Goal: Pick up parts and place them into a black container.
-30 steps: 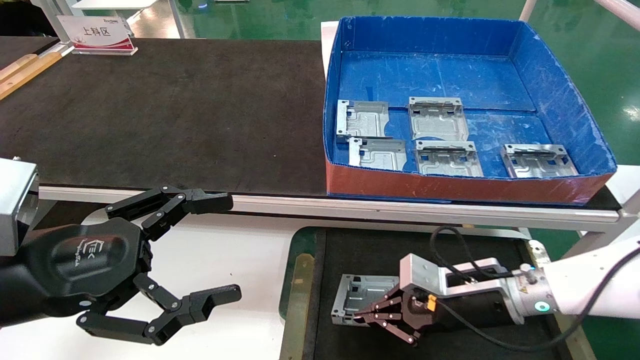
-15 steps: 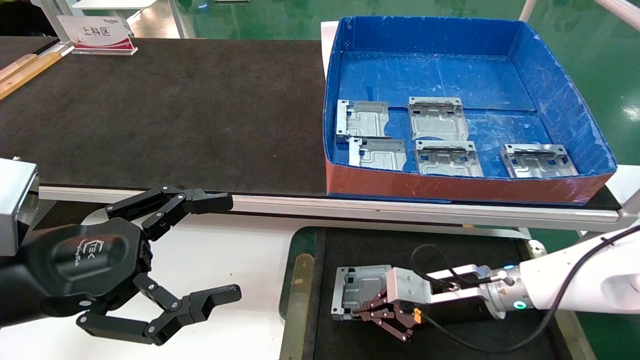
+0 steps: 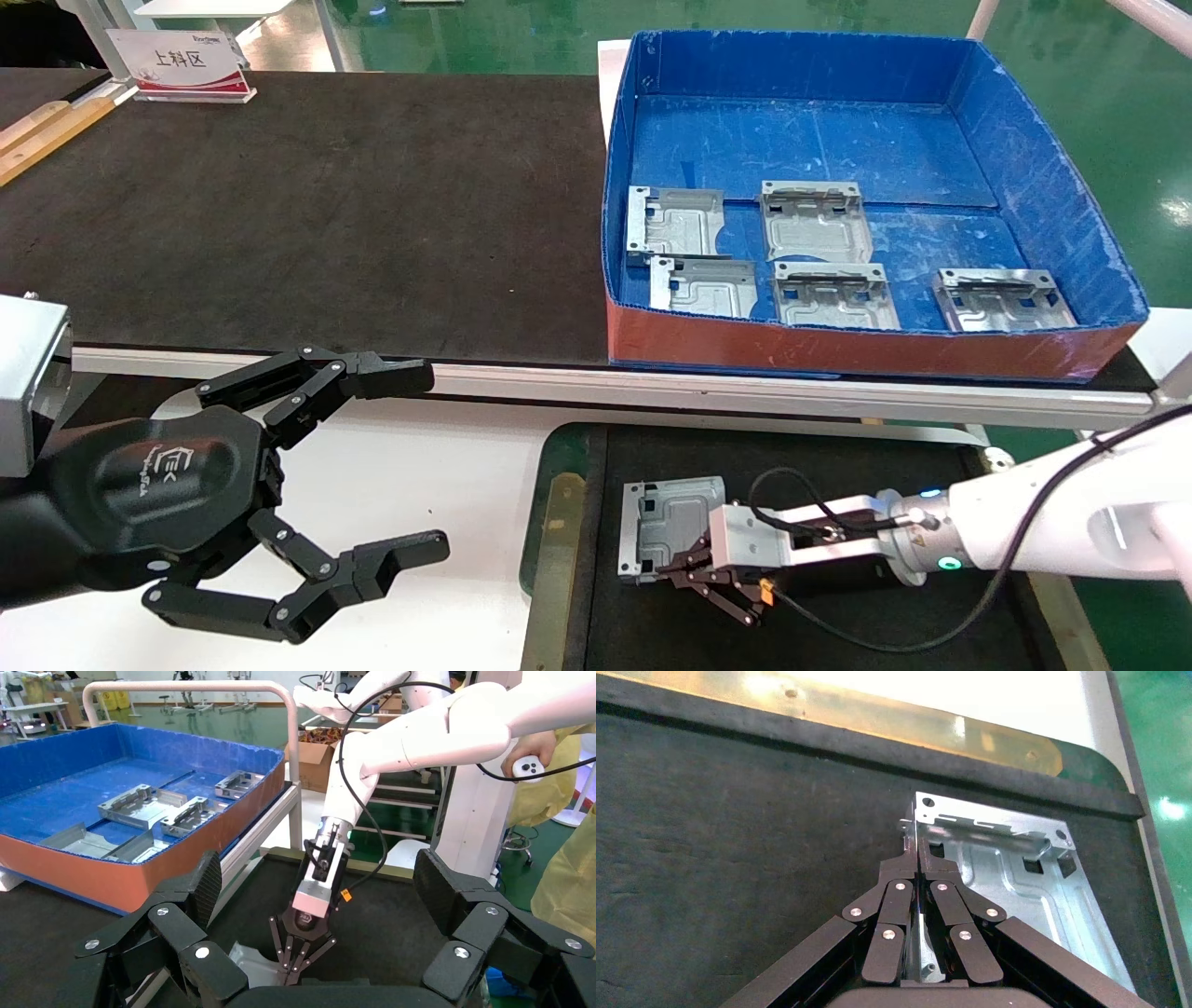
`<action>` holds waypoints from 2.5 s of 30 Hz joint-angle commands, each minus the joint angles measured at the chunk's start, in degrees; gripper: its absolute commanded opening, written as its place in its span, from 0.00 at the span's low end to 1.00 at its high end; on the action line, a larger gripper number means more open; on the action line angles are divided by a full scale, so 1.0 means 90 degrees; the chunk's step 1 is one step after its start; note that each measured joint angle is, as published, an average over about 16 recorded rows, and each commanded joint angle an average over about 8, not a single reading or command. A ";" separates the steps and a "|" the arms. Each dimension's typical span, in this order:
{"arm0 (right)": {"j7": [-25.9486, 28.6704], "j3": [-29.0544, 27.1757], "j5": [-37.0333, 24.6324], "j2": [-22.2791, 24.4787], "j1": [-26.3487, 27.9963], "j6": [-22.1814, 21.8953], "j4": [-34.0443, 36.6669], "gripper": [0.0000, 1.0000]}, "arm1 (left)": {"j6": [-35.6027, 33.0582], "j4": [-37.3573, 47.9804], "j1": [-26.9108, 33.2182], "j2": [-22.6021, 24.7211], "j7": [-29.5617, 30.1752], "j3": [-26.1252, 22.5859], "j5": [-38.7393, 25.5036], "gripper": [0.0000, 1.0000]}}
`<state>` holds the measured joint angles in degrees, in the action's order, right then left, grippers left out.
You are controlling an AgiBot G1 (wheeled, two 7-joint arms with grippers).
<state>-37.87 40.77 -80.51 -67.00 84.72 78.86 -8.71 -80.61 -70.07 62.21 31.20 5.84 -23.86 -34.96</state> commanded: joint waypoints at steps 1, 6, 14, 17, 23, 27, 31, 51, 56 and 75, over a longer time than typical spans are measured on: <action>-0.0129 0.0003 -0.0010 -0.0039 0.0017 -0.0053 0.0081 0.00 | 0.0000 0.0000 0.0000 0.0000 0.0000 0.0000 0.0000 1.00; -0.0420 0.0003 -0.0023 -0.0145 0.0040 -0.0230 0.0246 0.00 | 0.0000 0.0000 0.0000 0.0000 0.0000 0.0000 0.0000 1.00; -0.0642 0.0000 -0.0029 -0.0312 0.0117 -0.0446 0.0508 0.00 | 0.0000 0.0000 0.0000 0.0000 0.0000 0.0000 0.0000 1.00; -0.0658 -0.0018 -0.0005 -0.0363 0.0151 -0.0488 0.0595 0.00 | 0.0000 0.0000 0.0000 0.0000 0.0000 0.0000 0.0000 1.00; -0.0656 -0.0064 0.0061 -0.0444 0.0198 -0.0547 0.0729 0.00 | 0.0000 0.0000 0.0000 0.0000 0.0000 0.0000 0.0000 1.00; -0.0656 -0.0084 0.0090 -0.0482 0.0216 -0.0576 0.0789 0.00 | 0.0000 0.0000 0.0000 0.0000 0.0000 0.0000 0.0000 1.00; -0.0667 -0.0090 0.0098 -0.0504 0.0221 -0.0618 0.0836 0.00 | 0.0000 0.0000 0.0000 0.0000 0.0000 0.0000 0.0000 1.00; -0.0613 -0.0128 0.0152 -0.0541 0.0229 -0.0622 0.0956 1.00 | 0.0000 0.0000 0.0000 0.0000 0.0000 0.0000 0.0000 1.00; -0.0597 -0.0142 0.0173 -0.0511 0.0260 -0.0595 0.0961 1.00 | 0.0000 0.0000 0.0000 0.0000 0.0000 0.0000 0.0000 1.00; -0.0792 -0.0473 0.0659 0.0085 0.0667 0.0885 0.0749 1.00 | 0.0000 0.0000 0.0000 0.0000 0.0000 0.0000 0.0000 1.00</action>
<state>-44.71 36.47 -74.48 -66.40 90.75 86.52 -2.05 -80.61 -70.07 62.21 31.20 5.84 -23.86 -34.96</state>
